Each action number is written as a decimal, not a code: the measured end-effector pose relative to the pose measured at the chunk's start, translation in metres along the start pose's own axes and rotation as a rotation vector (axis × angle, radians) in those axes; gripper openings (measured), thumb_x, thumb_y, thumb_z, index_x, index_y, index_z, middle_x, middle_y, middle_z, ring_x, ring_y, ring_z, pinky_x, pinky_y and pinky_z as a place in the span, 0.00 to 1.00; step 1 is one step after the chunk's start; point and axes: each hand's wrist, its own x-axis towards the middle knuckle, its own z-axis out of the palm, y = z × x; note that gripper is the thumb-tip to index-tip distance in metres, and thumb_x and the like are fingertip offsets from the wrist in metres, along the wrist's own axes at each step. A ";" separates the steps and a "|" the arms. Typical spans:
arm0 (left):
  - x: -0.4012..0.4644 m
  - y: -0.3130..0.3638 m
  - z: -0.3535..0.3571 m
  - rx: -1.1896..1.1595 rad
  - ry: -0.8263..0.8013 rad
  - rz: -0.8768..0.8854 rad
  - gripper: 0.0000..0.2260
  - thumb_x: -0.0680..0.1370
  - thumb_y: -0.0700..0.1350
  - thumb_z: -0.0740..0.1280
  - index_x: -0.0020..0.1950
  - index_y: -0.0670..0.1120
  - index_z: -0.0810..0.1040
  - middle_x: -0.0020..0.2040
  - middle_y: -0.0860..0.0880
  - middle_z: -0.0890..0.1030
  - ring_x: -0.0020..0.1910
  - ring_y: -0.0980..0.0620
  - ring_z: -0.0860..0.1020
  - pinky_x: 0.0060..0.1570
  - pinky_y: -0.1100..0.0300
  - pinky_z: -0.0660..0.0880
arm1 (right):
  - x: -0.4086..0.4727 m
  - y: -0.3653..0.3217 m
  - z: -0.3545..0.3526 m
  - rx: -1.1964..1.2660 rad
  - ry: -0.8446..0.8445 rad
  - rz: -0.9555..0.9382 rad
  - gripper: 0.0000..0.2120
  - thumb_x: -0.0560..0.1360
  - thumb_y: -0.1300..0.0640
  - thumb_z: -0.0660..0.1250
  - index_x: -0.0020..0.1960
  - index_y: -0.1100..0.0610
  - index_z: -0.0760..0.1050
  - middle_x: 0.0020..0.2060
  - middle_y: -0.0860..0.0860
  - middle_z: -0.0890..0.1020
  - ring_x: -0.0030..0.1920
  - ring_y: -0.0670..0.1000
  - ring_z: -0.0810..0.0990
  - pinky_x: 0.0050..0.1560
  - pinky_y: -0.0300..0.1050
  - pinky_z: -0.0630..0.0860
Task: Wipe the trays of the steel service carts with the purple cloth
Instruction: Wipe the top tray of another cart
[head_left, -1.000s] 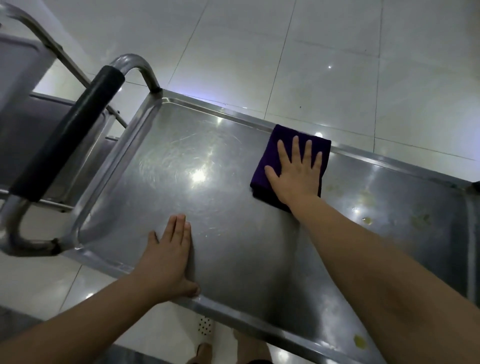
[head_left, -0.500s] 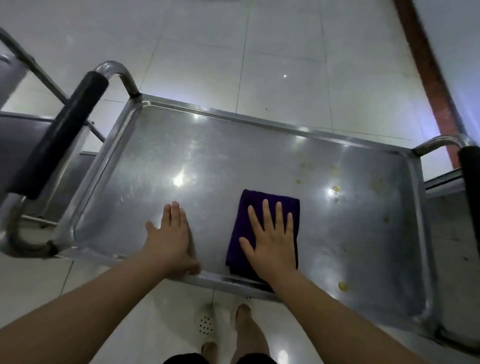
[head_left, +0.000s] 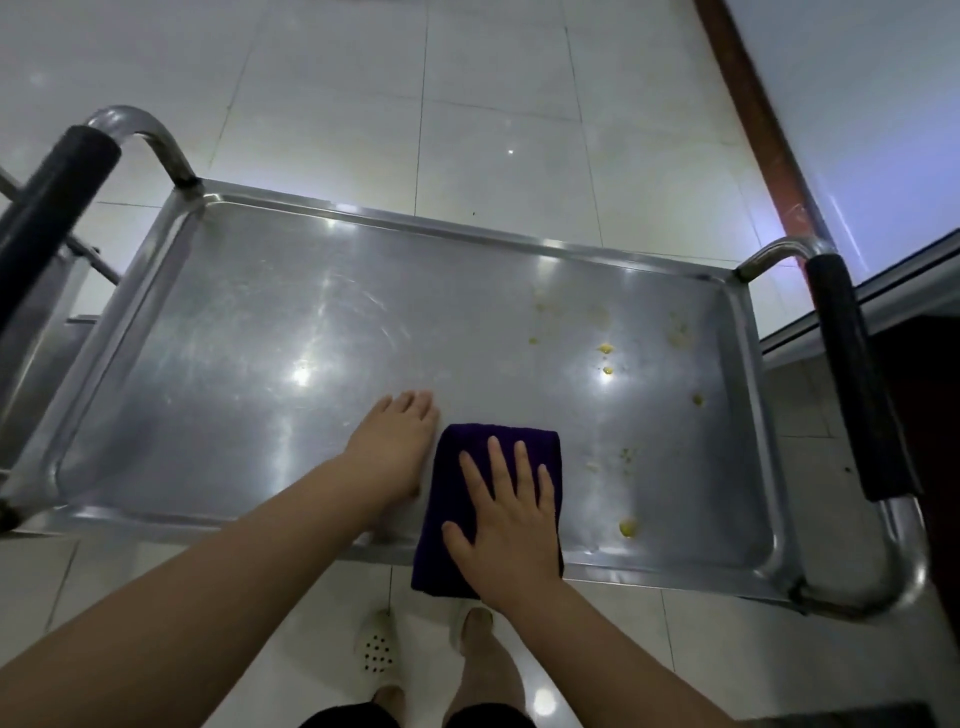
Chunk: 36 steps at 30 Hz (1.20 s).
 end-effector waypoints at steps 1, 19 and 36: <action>0.004 0.000 0.001 -0.007 -0.011 -0.017 0.42 0.75 0.49 0.69 0.78 0.44 0.43 0.79 0.45 0.44 0.77 0.46 0.46 0.74 0.52 0.46 | 0.007 0.001 -0.002 0.008 0.001 -0.003 0.35 0.70 0.36 0.56 0.74 0.49 0.62 0.74 0.55 0.65 0.75 0.61 0.59 0.69 0.61 0.52; 0.032 0.006 -0.010 -0.186 -0.080 -0.179 0.40 0.79 0.41 0.63 0.76 0.51 0.33 0.76 0.50 0.33 0.75 0.51 0.35 0.74 0.49 0.43 | 0.231 0.087 -0.063 -0.086 -0.059 -0.191 0.41 0.73 0.27 0.45 0.78 0.46 0.35 0.77 0.53 0.36 0.75 0.59 0.32 0.71 0.66 0.33; 0.035 0.017 -0.008 -0.233 -0.174 -0.229 0.52 0.73 0.54 0.71 0.73 0.46 0.28 0.70 0.50 0.26 0.74 0.49 0.31 0.74 0.41 0.45 | 0.271 0.111 -0.074 -0.046 0.018 0.047 0.40 0.74 0.27 0.41 0.78 0.47 0.36 0.78 0.55 0.38 0.76 0.63 0.34 0.72 0.67 0.35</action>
